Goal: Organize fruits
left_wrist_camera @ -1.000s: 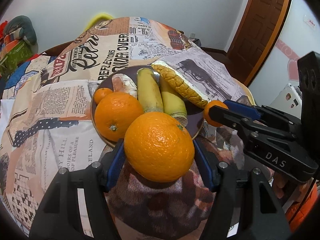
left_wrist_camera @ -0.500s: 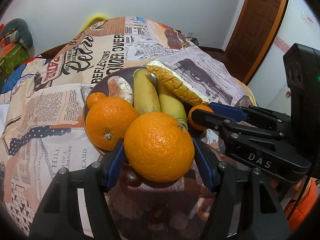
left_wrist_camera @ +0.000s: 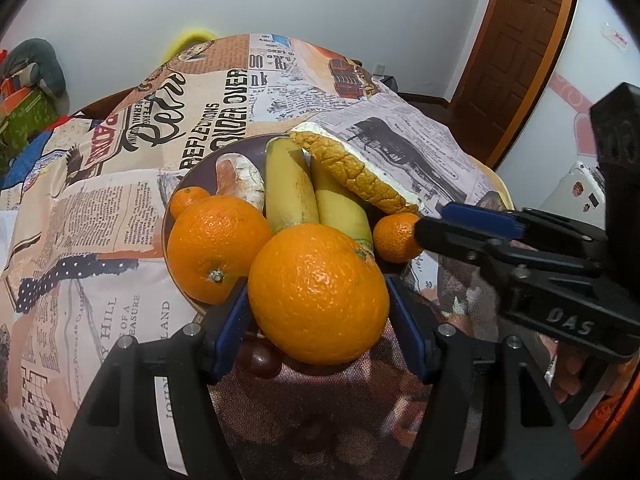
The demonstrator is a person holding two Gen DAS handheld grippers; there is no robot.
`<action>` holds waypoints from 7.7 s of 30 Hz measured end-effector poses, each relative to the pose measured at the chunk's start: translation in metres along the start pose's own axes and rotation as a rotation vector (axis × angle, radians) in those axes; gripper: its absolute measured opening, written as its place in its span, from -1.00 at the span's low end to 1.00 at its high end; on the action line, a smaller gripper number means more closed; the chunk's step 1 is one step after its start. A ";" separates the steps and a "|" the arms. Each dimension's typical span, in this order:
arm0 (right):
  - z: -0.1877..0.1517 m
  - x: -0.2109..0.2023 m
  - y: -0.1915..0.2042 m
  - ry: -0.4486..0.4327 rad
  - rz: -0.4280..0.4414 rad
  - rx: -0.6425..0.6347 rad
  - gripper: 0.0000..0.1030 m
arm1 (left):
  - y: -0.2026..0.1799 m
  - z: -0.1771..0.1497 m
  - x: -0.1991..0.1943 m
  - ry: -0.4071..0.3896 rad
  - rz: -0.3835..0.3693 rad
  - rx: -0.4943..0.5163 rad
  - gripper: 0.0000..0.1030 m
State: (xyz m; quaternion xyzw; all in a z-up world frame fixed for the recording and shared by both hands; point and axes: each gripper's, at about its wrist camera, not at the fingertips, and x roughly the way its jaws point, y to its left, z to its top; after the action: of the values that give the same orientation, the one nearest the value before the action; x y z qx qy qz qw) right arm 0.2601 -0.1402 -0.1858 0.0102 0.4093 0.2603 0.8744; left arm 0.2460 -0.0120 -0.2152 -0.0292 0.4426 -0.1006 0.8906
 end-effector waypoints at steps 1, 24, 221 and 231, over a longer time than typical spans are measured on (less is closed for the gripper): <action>0.000 -0.003 -0.001 -0.005 -0.004 0.002 -0.33 | 0.000 0.000 0.000 0.000 0.002 -0.001 0.28; -0.003 -0.036 0.006 -0.070 -0.019 -0.004 -0.31 | 0.003 -0.002 -0.025 -0.010 -0.009 -0.031 0.28; -0.017 -0.222 0.110 -0.703 -0.160 -0.114 1.00 | -0.032 -0.034 -0.304 -0.744 0.187 0.020 0.99; -0.019 -0.222 0.109 -0.694 -0.163 -0.106 1.00 | -0.032 -0.034 -0.298 -0.731 0.181 0.029 0.99</action>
State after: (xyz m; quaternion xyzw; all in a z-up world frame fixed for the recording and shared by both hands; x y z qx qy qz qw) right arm 0.0801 -0.1525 -0.0154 0.0197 0.0735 0.1914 0.9786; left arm 0.0385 0.0187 0.0022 -0.0113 0.0951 -0.0109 0.9953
